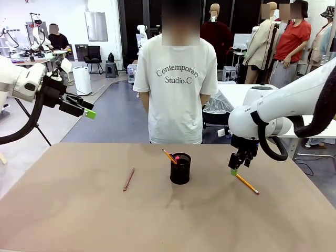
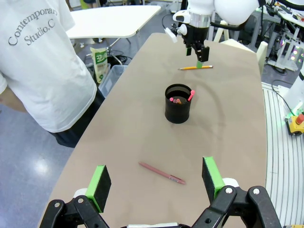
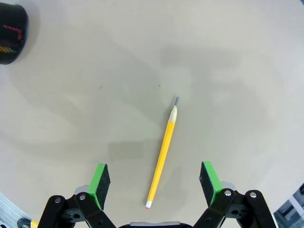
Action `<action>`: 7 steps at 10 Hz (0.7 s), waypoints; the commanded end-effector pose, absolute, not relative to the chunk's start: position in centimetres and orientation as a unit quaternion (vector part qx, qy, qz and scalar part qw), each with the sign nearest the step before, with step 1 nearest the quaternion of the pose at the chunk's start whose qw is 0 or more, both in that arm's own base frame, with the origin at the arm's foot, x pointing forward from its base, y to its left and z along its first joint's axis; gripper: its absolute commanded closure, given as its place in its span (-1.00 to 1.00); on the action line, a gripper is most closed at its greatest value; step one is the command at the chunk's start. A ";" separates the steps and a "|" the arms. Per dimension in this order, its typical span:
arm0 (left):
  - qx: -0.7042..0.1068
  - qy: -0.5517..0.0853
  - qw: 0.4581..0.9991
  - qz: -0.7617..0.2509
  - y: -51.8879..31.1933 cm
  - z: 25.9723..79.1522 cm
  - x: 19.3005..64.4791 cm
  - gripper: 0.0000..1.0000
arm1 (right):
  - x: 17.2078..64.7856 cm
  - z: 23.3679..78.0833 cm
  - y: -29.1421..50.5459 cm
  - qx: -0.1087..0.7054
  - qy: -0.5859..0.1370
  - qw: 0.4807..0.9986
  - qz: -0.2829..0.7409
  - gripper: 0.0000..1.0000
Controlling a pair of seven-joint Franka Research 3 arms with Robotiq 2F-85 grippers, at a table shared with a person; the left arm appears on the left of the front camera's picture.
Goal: Place the pens into the pen holder.
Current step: Pick up a writing instrument from the table and place it into the Pen holder.
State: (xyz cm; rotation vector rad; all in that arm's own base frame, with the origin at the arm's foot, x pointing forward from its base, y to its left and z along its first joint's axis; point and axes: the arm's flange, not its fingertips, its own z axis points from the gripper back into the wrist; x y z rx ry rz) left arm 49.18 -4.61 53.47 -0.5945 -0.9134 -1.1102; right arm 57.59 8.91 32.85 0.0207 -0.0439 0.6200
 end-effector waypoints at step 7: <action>-0.267 -0.413 0.712 -0.501 -4.6 53.7 49.2 -1.00 | 61.6 29.9 8.7 -0.003 -0.029 0.955 0.295 -1.00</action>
